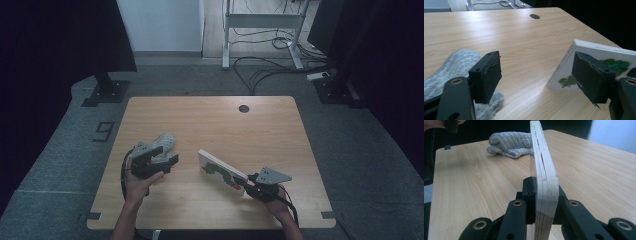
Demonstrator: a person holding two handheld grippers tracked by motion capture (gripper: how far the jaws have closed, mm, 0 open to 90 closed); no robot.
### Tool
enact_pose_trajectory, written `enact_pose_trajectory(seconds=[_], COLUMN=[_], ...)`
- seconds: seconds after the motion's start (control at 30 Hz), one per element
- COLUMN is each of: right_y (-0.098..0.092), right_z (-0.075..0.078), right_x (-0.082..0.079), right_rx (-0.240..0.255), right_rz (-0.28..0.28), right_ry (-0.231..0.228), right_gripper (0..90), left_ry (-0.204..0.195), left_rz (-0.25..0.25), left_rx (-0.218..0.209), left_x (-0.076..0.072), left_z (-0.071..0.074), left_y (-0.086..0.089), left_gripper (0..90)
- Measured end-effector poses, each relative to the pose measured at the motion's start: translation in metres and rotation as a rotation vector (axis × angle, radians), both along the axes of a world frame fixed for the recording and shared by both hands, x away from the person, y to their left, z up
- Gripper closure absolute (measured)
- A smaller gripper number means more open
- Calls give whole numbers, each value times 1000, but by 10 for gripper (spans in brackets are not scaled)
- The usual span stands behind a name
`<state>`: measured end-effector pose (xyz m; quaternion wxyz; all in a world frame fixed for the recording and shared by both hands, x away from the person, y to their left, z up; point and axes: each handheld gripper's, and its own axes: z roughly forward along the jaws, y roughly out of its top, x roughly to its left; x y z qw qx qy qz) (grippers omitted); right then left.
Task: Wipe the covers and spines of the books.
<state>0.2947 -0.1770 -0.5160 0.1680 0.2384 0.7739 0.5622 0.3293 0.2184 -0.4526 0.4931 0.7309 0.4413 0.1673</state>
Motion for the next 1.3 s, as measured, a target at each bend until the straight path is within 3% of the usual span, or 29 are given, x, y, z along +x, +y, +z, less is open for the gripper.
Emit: enact_pose_trajectory(seconds=[0.1, 0.5, 0.77, 1.3], right_y=[-1, -1, -1, -1], right_z=[0, -1, -1, -1], right_x=[1, 0, 0, 0], right_rx=[5, 12, 14, 14], right_rz=[1, -3, -1, -1], right_ry=[3, 2, 5, 6], right_gripper=[785, 784, 784, 784], left_ry=[8, 70, 109, 165], left_rz=[36, 94, 116, 169], left_rx=[28, 52, 97, 132], left_x=[3, 16, 23, 33], left_z=[-3, -18, -26, -39], left_y=[6, 19, 23, 25], left_gripper=[237, 232, 219, 196])
